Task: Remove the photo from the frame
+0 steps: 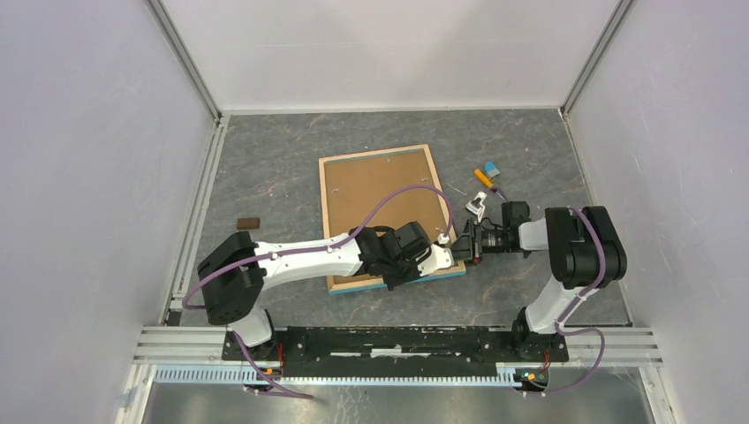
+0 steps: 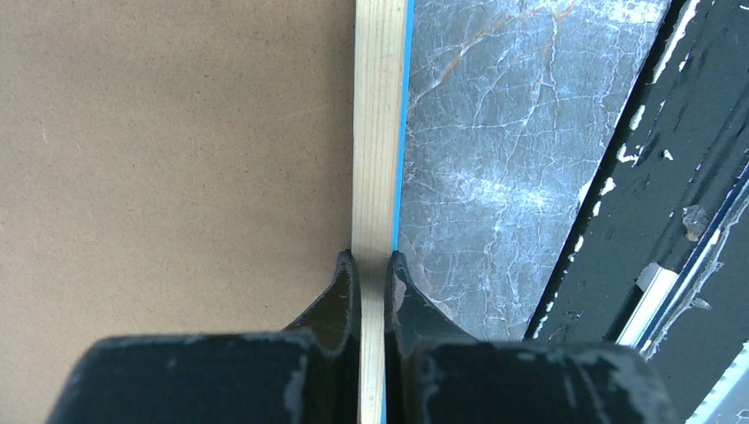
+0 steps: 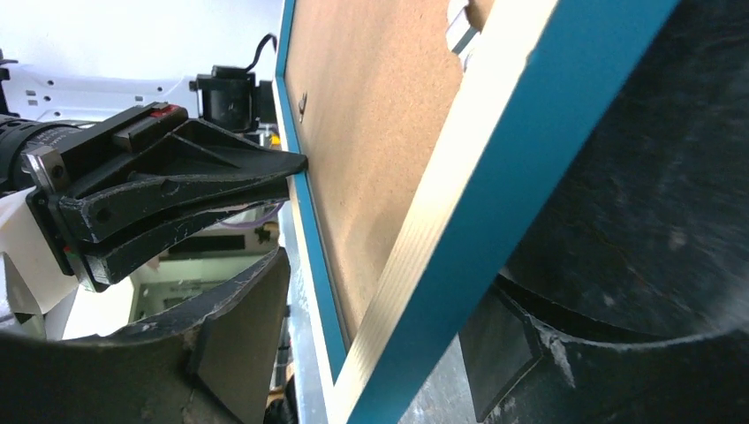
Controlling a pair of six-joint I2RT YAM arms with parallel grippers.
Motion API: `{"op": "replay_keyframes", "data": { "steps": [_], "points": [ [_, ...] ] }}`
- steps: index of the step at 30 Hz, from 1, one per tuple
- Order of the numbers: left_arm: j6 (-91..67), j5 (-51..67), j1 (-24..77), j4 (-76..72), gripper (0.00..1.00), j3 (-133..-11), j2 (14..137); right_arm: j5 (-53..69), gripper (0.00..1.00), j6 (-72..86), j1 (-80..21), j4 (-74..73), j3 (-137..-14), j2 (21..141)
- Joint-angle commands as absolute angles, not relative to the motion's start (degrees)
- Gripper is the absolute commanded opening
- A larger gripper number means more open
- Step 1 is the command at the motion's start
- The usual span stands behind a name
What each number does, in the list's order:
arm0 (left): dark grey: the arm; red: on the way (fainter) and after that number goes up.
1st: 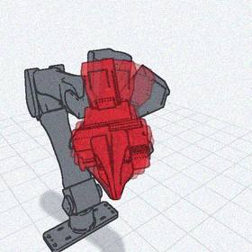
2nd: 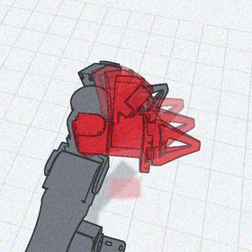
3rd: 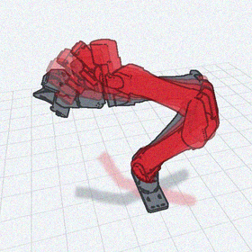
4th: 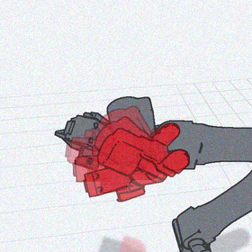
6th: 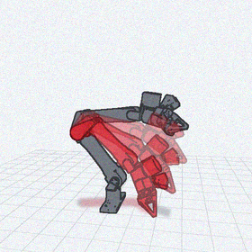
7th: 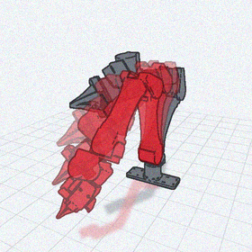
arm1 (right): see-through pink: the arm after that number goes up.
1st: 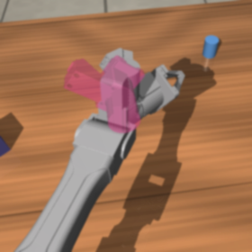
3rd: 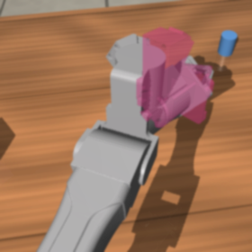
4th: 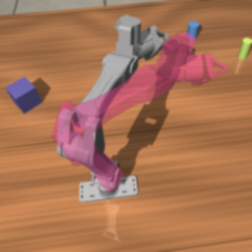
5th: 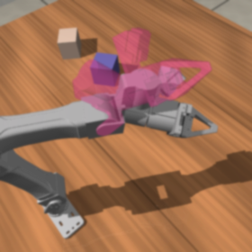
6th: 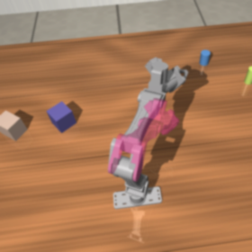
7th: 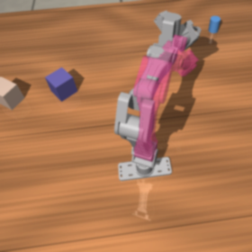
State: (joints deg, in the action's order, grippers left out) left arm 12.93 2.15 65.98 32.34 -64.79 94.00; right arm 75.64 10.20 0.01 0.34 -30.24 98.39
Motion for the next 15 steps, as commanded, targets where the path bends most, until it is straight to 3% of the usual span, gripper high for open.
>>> {"op": "replay_keyframes", "data": {
  "steps": [1,15],
  "points": [
    [11.8,4.2,65.7,28.1,0.02,-65.8,91.7,79.6,0.70,13.5,-2.7,4.7,-30.3,101.2],
    [11.4,5.6,65.9,27.0,0.02,-64.9,93.1,81.8,0.57,14.8,-3.9,4.4,-31.7,107.4]
  ]
}}
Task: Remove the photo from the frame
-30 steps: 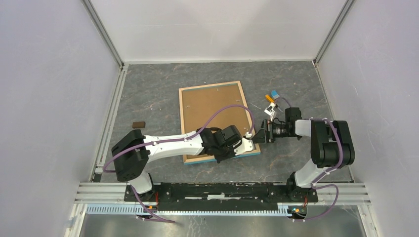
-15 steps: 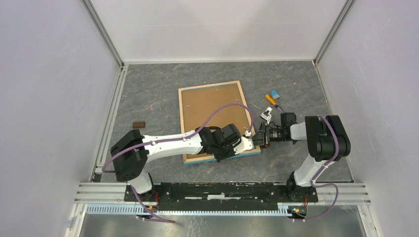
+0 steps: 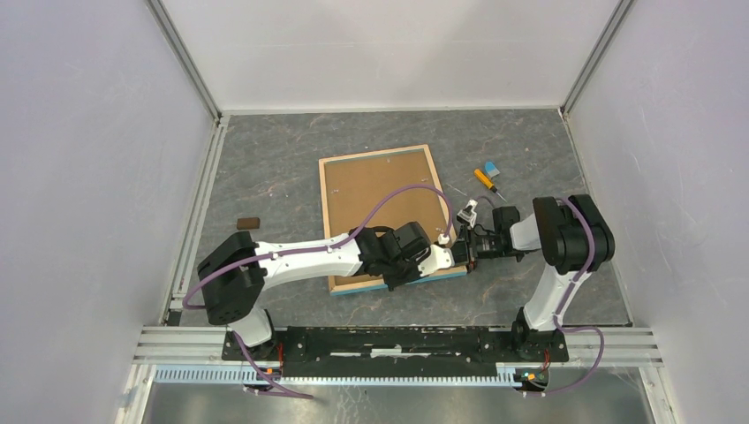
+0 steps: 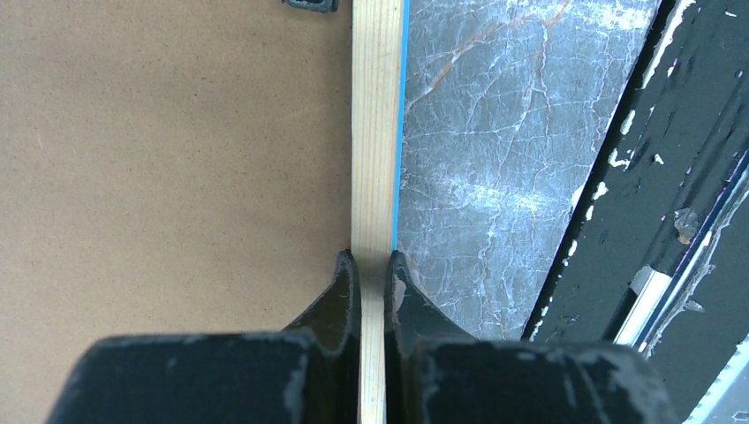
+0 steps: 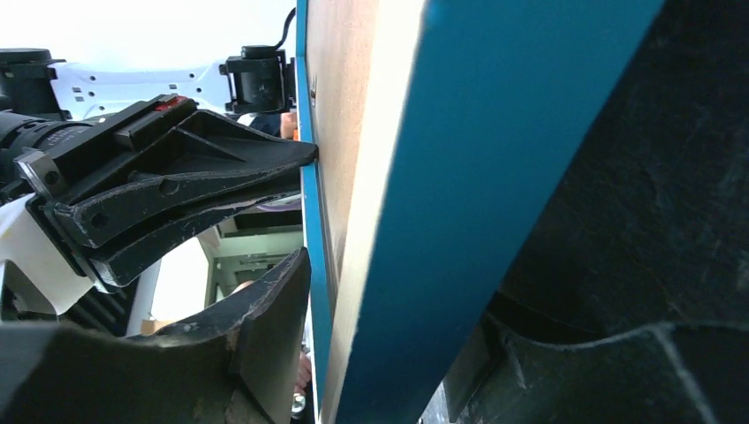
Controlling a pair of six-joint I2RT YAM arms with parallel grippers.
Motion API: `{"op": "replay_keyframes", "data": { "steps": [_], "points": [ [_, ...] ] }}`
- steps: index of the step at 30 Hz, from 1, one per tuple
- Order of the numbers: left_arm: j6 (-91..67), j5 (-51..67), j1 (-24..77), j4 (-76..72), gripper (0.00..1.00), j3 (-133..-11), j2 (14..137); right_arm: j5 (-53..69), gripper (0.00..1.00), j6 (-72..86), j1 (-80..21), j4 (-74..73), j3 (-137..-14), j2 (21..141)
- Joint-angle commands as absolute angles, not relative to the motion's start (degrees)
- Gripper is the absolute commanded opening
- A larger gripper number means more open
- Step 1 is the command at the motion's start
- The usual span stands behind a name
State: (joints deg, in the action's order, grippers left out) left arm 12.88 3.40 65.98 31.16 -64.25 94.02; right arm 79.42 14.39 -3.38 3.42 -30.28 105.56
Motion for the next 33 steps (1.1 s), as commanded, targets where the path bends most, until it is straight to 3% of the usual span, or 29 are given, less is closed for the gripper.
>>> {"op": "replay_keyframes", "data": {
  "steps": [1,9,13,17,21,23,26,30,33],
  "points": [
    [11.3,5.5,66.0,26.9,0.02,-64.9,93.1,82.0,0.54,14.7,-3.9,4.1,-31.8,107.9],
    [11.4,5.5,66.0,26.9,0.02,-65.0,93.8,83.5,0.46,9.3,-5.0,-3.4,-34.5,109.9],
    [11.4,5.5,66.0,28.6,0.04,-65.9,94.0,82.7,0.27,8.9,-6.0,-3.7,-35.0,108.5],
    [11.0,7.0,64.7,32.7,0.38,-69.0,93.0,81.5,0.00,9.5,-6.1,-3.8,-35.9,105.6],
    [9.9,16.5,59.6,40.5,0.72,-74.7,91.5,79.6,0.00,12.6,-6.1,-0.7,-33.8,101.5],
    [10.7,19.0,58.1,44.8,0.83,-78.3,90.7,78.9,0.00,17.1,-6.1,5.0,-32.0,98.8],
    [12.2,18.9,56.3,48.6,0.99,-80.9,87.8,76.7,0.00,15.0,-6.0,2.0,-33.5,94.7],
    [11.7,16.4,51.4,50.6,1.00,-82.5,83.2,65.1,0.00,-9.2,-6.0,-26.1,-45.4,91.9],
    [9.8,17.4,45.5,51.4,1.00,-83.0,80.3,60.8,0.00,-13.3,-6.0,-33.1,-51.1,92.0]
  ]
}}
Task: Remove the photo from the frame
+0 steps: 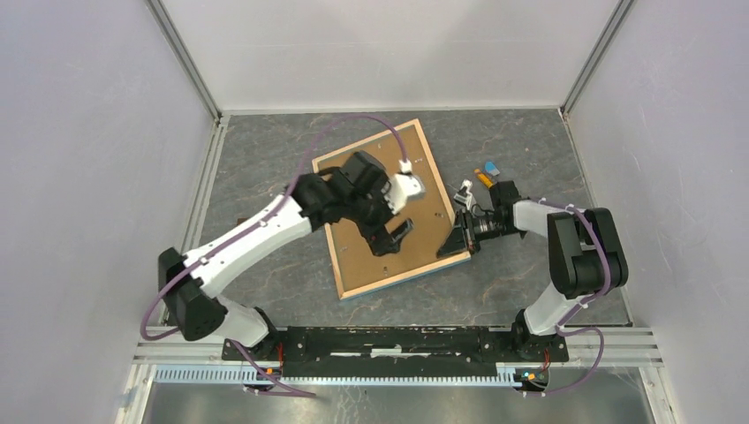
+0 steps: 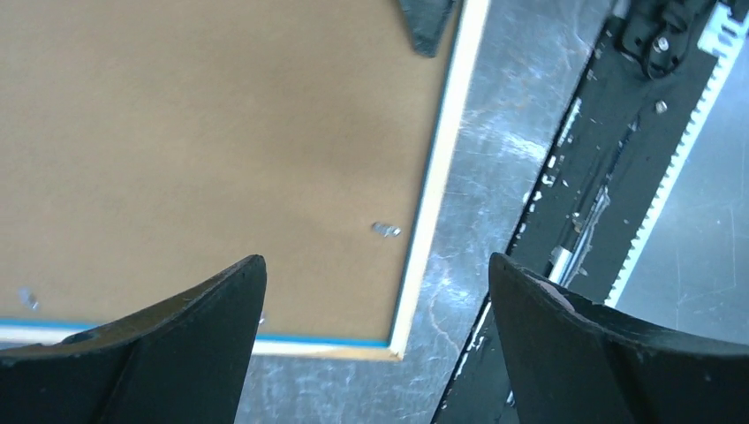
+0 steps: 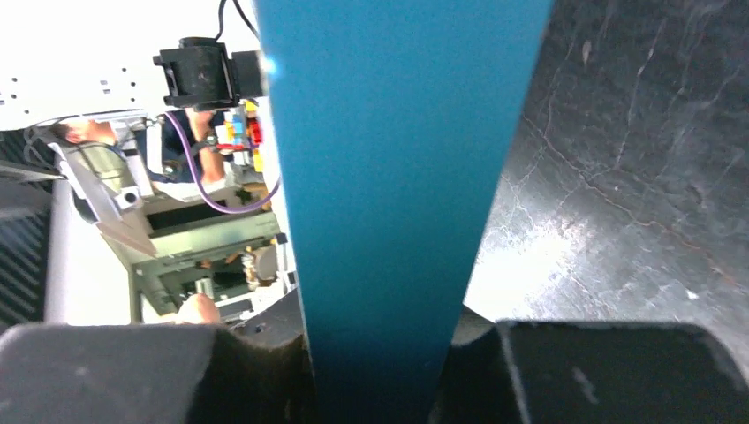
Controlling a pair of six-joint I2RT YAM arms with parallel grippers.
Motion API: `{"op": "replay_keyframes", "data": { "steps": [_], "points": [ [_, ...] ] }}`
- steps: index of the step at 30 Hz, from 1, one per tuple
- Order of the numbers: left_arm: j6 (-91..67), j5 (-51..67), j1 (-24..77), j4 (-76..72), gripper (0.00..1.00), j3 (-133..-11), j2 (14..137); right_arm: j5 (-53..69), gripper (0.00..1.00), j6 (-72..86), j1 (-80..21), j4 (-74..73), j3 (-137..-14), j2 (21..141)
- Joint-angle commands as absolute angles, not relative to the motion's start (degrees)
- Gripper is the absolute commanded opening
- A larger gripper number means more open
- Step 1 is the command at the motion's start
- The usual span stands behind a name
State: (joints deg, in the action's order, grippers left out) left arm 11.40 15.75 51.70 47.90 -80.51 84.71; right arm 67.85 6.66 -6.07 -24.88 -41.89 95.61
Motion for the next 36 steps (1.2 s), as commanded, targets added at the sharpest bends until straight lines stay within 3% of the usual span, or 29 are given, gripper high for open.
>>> {"op": "replay_keyframes", "data": {
  "steps": [1,19,29,36],
  "points": [
    [9.0,17.9,42.9,51.4,1.00,-82.8,79.4,58.9,0.00,-13.9,-6.0,-34.7,-52.6,92.1],
    [4.9,19.7,11.7,58.2,1.00,-86.1,66.4,36.8,0.00,-21.2,-9.6,-51.9,-90.3,93.3],
    [4.8,3.3,1.4,62.2,1.00,-105.2,69.7,13.7,0.00,-24.4,-21.0,-49.5,-102.5,91.3],
    [6.7,-4.0,-1.6,63.8,1.00,-123.5,75.7,0.8,0.00,-29.9,-29.9,-42.2,-101.8,88.4]
  ]
}}
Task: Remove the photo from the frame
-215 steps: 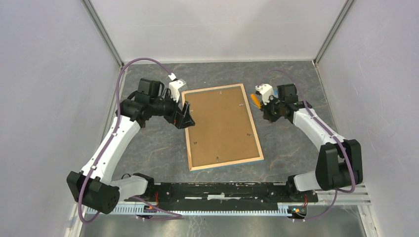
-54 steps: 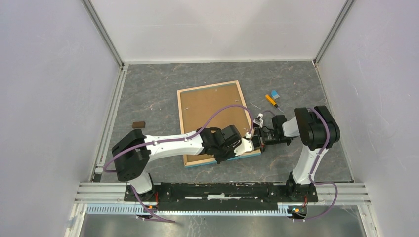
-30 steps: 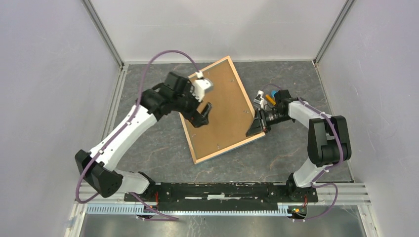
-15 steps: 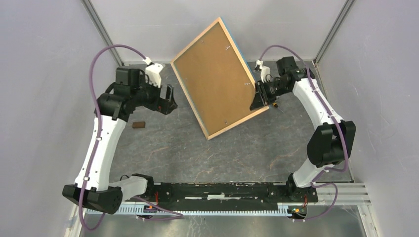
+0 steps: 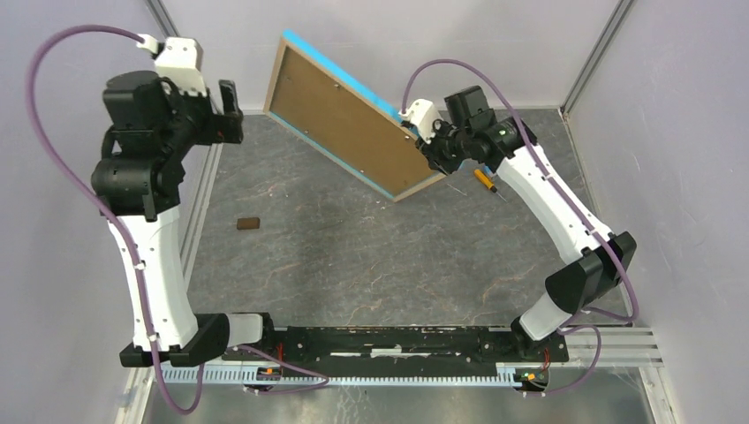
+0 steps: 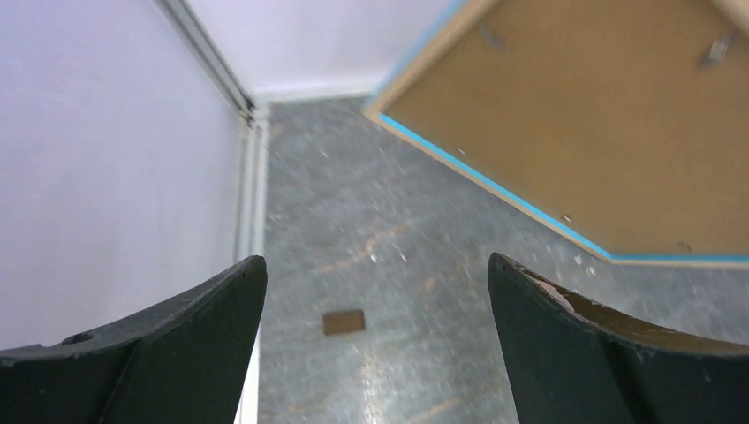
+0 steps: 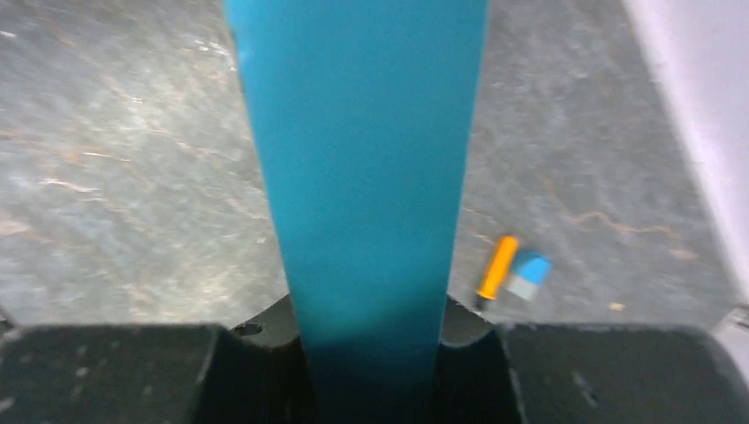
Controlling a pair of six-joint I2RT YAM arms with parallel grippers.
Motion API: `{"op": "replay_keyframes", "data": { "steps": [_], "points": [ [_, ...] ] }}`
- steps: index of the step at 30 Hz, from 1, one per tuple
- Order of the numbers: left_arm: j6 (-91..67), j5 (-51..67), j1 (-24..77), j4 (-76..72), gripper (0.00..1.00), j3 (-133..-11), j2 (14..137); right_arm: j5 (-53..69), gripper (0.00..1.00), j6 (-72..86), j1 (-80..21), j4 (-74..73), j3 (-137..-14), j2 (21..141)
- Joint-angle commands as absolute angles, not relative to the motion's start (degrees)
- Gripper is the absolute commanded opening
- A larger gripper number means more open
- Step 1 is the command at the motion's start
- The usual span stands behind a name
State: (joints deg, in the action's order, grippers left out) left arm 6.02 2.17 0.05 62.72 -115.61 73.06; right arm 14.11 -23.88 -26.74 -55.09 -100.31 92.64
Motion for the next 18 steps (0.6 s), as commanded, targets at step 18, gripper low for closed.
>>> {"op": "replay_keyframes", "data": {
  "steps": [18],
  "points": [
    [7.5,-0.5,-1.6,61.1,1.00,-116.4,75.6,-30.5,0.00,-44.5,-52.5,-12.9,-66.1,78.0]
  ]
}}
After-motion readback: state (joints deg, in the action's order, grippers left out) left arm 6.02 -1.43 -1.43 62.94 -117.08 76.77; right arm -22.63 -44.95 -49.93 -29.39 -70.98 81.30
